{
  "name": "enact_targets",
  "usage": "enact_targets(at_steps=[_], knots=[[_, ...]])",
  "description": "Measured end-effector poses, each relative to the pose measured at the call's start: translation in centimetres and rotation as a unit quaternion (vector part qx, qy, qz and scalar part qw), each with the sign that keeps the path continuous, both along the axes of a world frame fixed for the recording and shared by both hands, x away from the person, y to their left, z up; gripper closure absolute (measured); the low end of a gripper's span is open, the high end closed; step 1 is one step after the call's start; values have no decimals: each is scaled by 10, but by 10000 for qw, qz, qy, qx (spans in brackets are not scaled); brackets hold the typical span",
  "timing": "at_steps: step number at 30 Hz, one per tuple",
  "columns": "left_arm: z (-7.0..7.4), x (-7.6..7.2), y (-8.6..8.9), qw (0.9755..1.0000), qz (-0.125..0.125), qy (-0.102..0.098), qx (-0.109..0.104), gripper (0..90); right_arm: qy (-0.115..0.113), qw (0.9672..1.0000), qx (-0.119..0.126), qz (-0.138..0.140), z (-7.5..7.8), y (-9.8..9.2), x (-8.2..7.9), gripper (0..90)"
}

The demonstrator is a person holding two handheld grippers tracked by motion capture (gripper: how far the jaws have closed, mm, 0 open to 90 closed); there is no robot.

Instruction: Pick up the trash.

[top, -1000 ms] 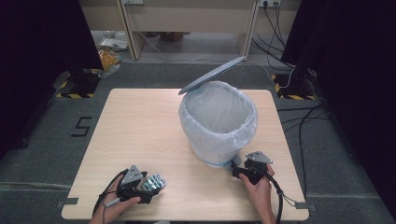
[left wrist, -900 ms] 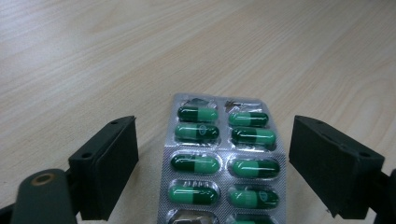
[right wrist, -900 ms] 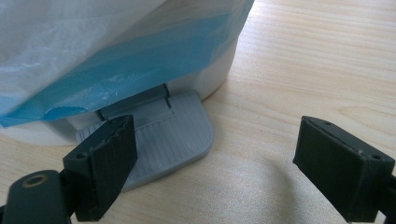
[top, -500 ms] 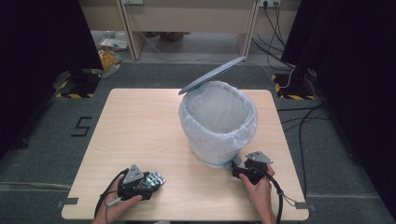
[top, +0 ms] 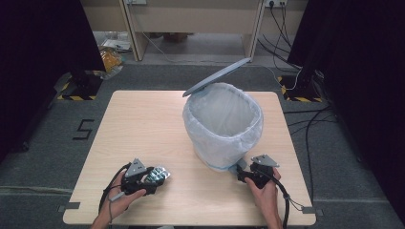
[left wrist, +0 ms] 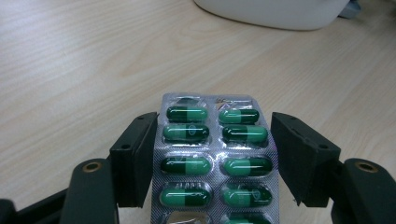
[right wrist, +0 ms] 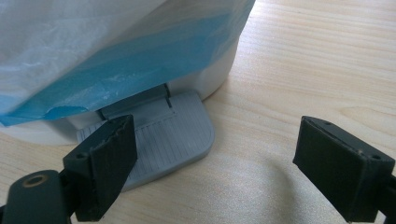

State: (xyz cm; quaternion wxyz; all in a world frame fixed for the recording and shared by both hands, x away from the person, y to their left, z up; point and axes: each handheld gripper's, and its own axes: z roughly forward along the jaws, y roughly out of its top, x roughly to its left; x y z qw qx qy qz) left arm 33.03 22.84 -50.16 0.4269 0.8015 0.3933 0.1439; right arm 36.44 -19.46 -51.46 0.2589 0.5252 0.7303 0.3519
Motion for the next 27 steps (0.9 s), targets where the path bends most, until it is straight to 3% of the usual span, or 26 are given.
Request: enact_targets(at_steps=[4, 9, 27], knots=[[9, 5, 2, 9999, 43, -91, -39, 340, -3, 10000, -4, 5, 0, 0, 0, 134], [22, 10, 2, 9994, 58, -82, -333, 341, -24, 10000, -15, 0, 0, 0, 0, 133], [79, 29, -16, 9959, -147, -562, -694, 340, -8, 10000, -4, 3, 0, 0, 0, 134]])
